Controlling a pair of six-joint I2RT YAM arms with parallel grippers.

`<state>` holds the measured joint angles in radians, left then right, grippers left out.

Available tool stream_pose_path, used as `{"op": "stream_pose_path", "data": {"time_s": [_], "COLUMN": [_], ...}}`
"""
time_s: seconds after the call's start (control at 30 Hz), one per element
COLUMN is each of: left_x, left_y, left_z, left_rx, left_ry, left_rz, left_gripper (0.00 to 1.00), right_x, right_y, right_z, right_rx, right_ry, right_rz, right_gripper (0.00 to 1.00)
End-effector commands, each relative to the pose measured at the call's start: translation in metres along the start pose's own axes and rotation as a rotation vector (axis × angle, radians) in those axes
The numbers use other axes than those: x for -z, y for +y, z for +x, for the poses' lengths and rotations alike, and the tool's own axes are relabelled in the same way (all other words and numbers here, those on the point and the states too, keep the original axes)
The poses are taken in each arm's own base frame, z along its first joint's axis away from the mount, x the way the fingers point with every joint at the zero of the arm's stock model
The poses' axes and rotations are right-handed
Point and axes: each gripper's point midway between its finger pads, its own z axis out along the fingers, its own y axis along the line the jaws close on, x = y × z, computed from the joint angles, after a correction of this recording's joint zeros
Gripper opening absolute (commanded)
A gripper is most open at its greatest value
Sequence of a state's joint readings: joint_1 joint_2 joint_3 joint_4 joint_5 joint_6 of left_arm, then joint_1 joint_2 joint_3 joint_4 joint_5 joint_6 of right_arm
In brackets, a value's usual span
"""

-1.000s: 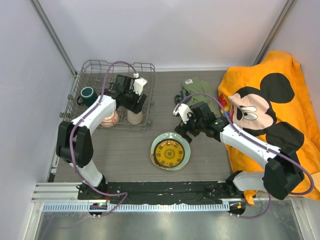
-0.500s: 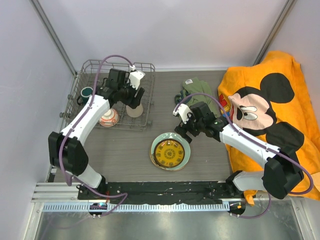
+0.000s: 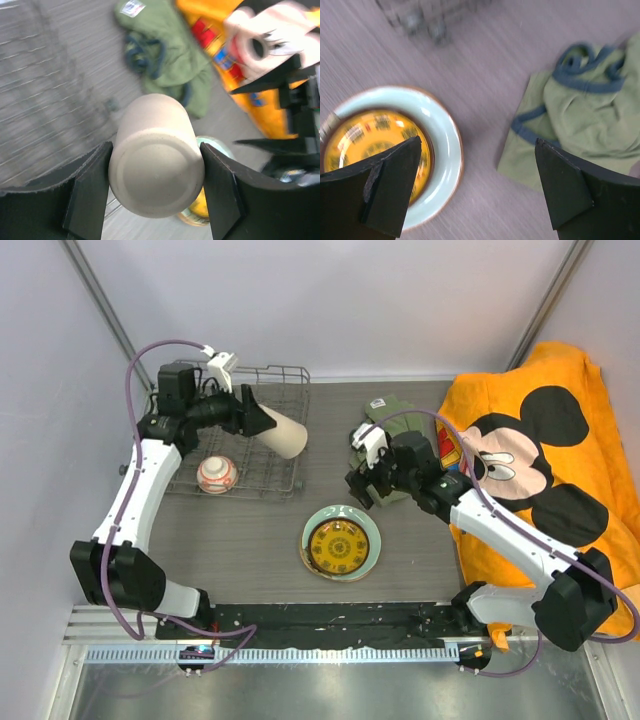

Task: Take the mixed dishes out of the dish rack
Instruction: Pick up the cup from the dish rack.

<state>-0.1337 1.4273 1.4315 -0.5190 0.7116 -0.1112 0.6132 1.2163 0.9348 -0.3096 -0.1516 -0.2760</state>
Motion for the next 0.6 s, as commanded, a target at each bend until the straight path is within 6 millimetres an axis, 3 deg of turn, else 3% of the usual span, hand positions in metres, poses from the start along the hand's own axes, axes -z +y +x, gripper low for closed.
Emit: {"op": "stream_pose_path", "data": {"time_s": [0.0,0.23,0.33,0.57], "left_x": [0.009,0.022,0.026,0.032], "left_y": [-0.054,-0.073,-0.078,-0.084], "left_z": [-0.026,-0.043,-0.048,-0.047], "left_rx": [0.117,0.245,0.298,0.367], "left_ry": [-0.094,-0.16,-0.184,-0.211], "left_rz": [0.263,0.408,0.456,0.523], "left_gripper": [0.03,0.05,0.06,0.06], "right_x": [0.015,0.027,0.027,0.026], "right_y": [-0.008,-0.026,-0.026,-0.024], "right_z": [-0.086,-0.145,-0.158,-0.163], "right_rx": [-0.062,-0.148,-0.166,-0.176], "right_ry": [-0.273,-0.448,-0.484,-0.516], "right_rz": [0.015,0.053,0.037,0.02], "right_gripper": [0.99,1.0,1.0,0.98]}}
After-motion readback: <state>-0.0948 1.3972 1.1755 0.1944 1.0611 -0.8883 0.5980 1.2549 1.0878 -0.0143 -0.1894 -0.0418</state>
